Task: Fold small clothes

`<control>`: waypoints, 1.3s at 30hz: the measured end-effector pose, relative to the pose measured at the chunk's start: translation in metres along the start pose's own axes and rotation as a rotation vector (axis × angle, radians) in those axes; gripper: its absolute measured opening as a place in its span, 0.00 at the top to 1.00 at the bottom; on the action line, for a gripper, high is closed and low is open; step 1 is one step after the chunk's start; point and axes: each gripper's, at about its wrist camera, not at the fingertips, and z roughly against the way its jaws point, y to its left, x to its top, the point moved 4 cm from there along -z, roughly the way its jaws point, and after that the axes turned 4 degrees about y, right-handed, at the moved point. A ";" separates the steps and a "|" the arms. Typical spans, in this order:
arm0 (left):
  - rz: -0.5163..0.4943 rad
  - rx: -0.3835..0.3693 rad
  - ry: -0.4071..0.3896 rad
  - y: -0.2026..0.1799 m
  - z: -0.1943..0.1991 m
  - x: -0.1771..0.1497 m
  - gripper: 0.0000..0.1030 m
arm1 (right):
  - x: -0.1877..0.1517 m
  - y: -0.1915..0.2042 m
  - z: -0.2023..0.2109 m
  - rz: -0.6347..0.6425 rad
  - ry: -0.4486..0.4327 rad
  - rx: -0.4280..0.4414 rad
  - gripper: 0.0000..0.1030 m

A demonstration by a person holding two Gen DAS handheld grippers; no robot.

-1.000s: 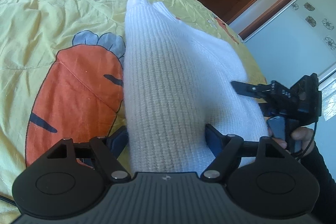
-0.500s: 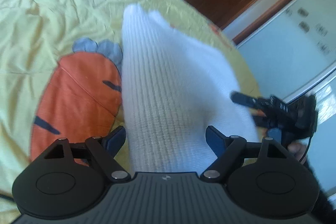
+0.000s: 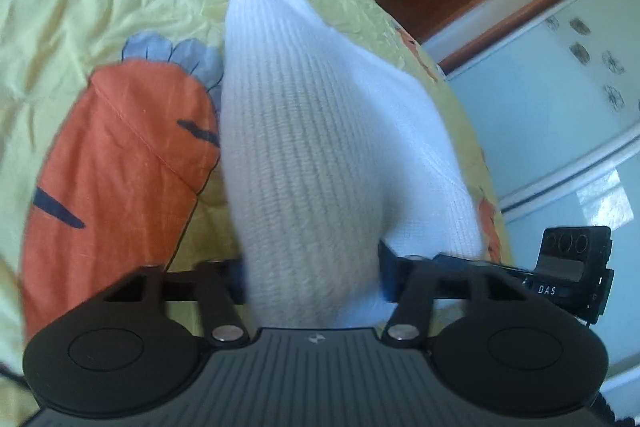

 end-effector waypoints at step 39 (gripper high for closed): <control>-0.573 0.386 -0.317 -0.082 -0.008 -0.010 0.22 | 0.109 0.057 -0.047 0.204 -0.166 -0.428 0.19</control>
